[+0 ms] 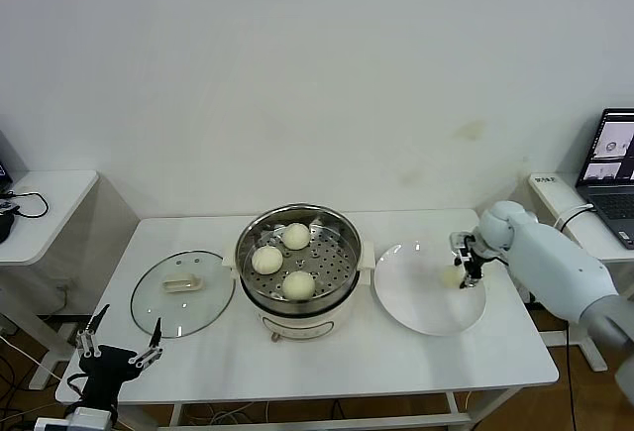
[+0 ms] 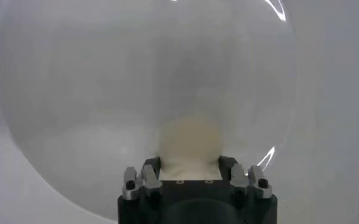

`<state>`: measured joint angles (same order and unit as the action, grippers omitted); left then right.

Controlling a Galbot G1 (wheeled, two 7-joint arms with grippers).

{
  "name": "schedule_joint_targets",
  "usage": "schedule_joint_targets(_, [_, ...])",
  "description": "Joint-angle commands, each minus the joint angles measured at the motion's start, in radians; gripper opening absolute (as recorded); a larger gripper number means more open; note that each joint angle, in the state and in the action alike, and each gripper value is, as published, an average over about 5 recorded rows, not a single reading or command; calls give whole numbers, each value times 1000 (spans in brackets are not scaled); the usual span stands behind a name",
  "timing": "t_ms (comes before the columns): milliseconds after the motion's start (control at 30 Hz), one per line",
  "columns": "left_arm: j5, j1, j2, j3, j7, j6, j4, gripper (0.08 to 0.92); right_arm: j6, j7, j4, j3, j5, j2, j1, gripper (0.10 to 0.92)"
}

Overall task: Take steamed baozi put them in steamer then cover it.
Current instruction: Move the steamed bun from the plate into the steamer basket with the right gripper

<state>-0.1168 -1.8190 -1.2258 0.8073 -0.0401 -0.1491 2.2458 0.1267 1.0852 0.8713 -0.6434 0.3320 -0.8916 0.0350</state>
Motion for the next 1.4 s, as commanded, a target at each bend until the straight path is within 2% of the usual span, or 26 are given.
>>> schedule_joint_targets(33, [1, 3, 2, -3, 0, 0, -3, 823, 63, 37, 149, -91, -119, 77, -118, 569])
schedule_joint_targets(333, [5, 8, 16, -5, 1, 0, -5, 823, 177, 31, 374, -268, -330, 152, -353, 576])
schedule_joint_targets(700, [5, 12, 18, -17, 1, 0, -4, 823, 336, -33, 493, -503, -603, 18, -692, 585])
schedule_joint_targets(1133, [5, 7, 9, -8, 1, 0, 10, 823, 499, -173, 521, -577, -854, -182, -634, 594])
schedule_joint_targets(1400, [3, 11, -6, -10, 0, 0, 18, 823, 589, -247, 482, -582, -872, -279, -551, 594])
